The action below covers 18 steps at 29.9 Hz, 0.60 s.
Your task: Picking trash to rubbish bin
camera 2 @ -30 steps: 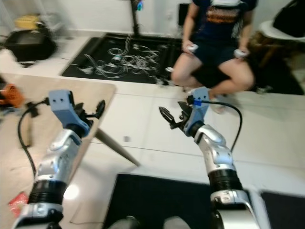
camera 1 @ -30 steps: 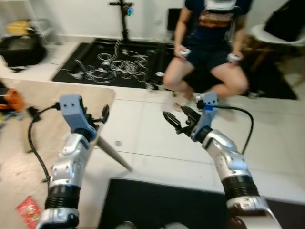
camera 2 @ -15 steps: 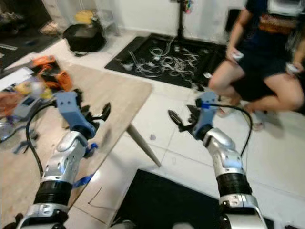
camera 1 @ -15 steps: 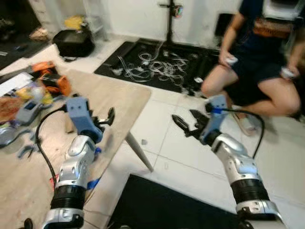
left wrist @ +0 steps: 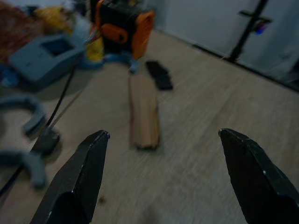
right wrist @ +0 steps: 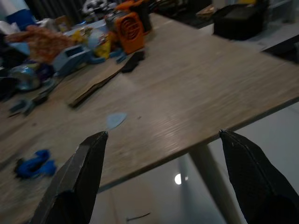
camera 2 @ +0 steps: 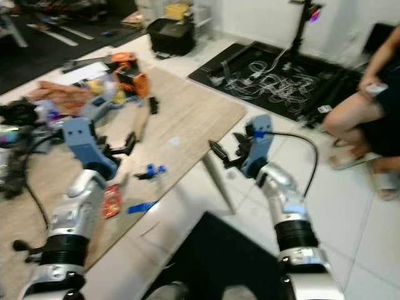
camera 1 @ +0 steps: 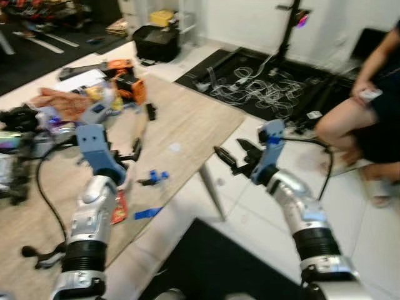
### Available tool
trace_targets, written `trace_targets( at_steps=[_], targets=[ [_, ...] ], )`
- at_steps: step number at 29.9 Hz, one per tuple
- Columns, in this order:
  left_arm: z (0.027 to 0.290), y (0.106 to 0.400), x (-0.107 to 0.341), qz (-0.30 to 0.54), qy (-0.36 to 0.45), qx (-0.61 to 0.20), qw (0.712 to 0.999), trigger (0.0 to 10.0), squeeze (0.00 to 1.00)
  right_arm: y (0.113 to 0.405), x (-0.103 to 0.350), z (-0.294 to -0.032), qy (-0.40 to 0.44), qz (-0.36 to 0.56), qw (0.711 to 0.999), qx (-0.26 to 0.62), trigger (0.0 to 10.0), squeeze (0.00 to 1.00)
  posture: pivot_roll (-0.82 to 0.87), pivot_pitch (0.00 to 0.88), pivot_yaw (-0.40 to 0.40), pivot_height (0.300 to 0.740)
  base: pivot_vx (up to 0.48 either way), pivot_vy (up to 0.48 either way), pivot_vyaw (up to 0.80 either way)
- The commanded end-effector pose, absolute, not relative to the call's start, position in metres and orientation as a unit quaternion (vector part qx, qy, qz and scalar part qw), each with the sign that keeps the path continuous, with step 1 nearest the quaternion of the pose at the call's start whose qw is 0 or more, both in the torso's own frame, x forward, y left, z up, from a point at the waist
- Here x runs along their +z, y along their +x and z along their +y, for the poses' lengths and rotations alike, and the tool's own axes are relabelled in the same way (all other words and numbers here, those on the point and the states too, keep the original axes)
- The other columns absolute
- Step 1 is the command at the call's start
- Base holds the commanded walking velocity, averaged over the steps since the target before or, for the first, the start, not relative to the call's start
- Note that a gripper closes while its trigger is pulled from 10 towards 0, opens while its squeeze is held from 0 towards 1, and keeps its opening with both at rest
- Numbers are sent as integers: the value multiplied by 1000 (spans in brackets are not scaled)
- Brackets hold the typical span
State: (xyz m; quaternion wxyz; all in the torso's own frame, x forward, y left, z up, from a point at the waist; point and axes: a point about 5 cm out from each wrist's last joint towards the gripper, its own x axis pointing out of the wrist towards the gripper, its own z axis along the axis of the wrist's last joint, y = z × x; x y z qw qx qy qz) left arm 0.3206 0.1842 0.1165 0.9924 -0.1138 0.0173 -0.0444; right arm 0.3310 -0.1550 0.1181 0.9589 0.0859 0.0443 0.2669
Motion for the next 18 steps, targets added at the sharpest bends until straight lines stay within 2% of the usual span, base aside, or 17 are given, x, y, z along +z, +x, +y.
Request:
trace_targets(
  at_steps=[1,18],
  targets=[
    [189,319,113,23,-107,-36,993,10000,0,331,116,-150,90,51,956,273,10000,0,-153,0,32,740,0,0,731],
    [189,319,113,24,-104,-36,994,10000,0,330,116,-150,91,51,955,276,10000,0,-153,0,33,740,0,0,731]
  ],
)
